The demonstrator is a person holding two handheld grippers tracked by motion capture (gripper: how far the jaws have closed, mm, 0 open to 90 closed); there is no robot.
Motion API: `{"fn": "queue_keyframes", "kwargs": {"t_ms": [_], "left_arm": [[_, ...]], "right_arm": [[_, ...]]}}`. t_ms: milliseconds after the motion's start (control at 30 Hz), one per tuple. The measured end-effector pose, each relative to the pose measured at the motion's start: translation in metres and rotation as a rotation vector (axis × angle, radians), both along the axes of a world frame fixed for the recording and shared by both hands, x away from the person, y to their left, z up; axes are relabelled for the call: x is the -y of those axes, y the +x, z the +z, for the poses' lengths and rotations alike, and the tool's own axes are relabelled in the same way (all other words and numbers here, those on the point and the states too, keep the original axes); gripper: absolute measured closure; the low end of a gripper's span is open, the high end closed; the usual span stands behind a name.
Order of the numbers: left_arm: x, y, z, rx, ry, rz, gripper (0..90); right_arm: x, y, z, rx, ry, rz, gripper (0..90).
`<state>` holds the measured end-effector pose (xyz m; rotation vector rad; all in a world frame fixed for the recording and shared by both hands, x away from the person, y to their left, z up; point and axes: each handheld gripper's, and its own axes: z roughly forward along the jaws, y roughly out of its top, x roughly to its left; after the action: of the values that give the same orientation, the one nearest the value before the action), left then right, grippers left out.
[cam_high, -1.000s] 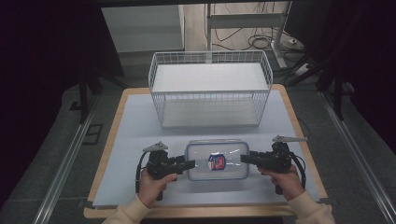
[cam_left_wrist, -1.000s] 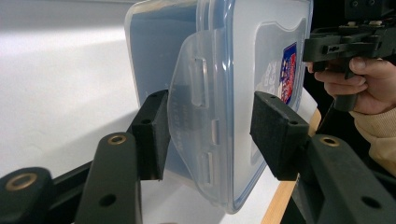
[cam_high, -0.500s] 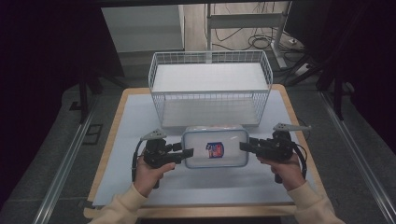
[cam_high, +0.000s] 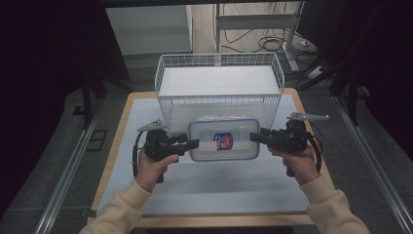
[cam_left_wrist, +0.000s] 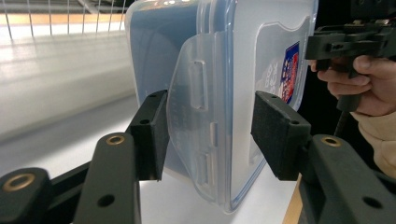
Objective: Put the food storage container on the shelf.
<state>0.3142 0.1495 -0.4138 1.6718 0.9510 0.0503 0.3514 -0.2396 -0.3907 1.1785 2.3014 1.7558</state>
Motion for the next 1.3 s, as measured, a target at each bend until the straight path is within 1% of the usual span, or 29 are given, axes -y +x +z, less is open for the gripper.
{"fn": "queue_keyframes", "kwargs": {"t_ms": [33,133,267,333,400,467,567,700,767,900,933,967,1000,1033,1100,1133,1167,1200,1233,1267,1300], "left_arm": [[0.001,0.001,0.003,0.008,0.008,0.005,49.4],[0.001,0.006,0.010,0.014,0.011,0.006,49.4],[0.000,0.013,0.020,0.024,0.021,0.003,49.3],[-0.001,0.017,0.026,0.026,0.023,0.004,49.3],[-0.001,0.021,0.031,0.030,0.024,0.002,49.3],[-0.002,0.026,0.038,0.035,0.025,0.002,49.3],[-0.004,0.033,0.048,0.046,0.029,-0.003,49.2],[-0.008,0.044,0.060,0.049,0.023,0.005,49.2],[-0.011,0.050,0.065,0.051,0.020,0.008,49.2],[-0.017,0.062,0.074,0.043,0.010,0.011,49.1],[-0.018,0.066,0.076,0.040,0.008,0.012,49.0],[-0.019,0.069,0.077,0.036,0.007,0.013,49.0],[-0.021,0.076,0.081,0.031,0.005,0.015,49.0],[-0.021,0.076,0.081,0.031,0.005,0.015,49.0],[-0.023,0.084,0.085,0.026,0.010,0.017,49.0],[-0.024,0.088,0.086,0.015,0.004,0.017,49.0],[-0.025,0.093,0.088,0.011,0.005,0.017,49.0],[-0.026,0.097,0.089,0.014,0.005,0.011,49.0],[-0.027,0.101,0.090,0.009,-0.001,0.013,49.0],[-0.028,0.105,0.091,0.008,-0.002,0.013,48.9],[-0.028,0.109,0.092,0.002,-0.004,0.013,48.9]], "right_arm": [[0.001,0.003,0.004,0.004,0.012,0.001,52.3],[0.000,0.006,0.008,0.011,0.017,-0.003,52.3],[-0.001,0.013,0.019,0.016,0.009,-0.004,52.3],[-0.001,0.015,0.021,0.019,0.009,-0.003,52.3],[-0.002,0.020,0.028,0.030,0.014,-0.009,52.3],[-0.003,0.021,0.030,0.031,0.015,-0.010,52.3],[-0.004,0.026,0.039,0.046,0.016,-0.018,52.2],[-0.009,0.036,0.052,0.051,0.020,-0.025,52.2],[-0.011,0.042,0.058,0.056,0.015,-0.026,52.1],[-0.018,0.053,0.069,0.055,0.008,-0.030,52.1],[-0.021,0.059,0.074,0.050,0.003,-0.036,52.0],[-0.021,0.059,0.074,0.050,0.003,-0.036,52.0],[-0.024,0.067,0.078,0.042,0.000,-0.041,52.0],[-0.024,0.067,0.078,0.042,0.000,-0.041,52.0],[-0.026,0.074,0.082,0.038,-0.007,-0.045,52.0],[-0.028,0.081,0.085,0.030,-0.012,-0.049,52.0],[-0.028,0.081,0.085,0.030,-0.012,-0.049,52.0],[-0.029,0.085,0.087,0.027,-0.015,-0.050,52.1],[-0.031,0.093,0.090,0.024,-0.016,-0.054,52.1],[-0.032,0.096,0.091,0.019,-0.017,-0.055,52.1],[-0.032,0.096,0.091,0.019,-0.017,-0.055,52.1]]}}
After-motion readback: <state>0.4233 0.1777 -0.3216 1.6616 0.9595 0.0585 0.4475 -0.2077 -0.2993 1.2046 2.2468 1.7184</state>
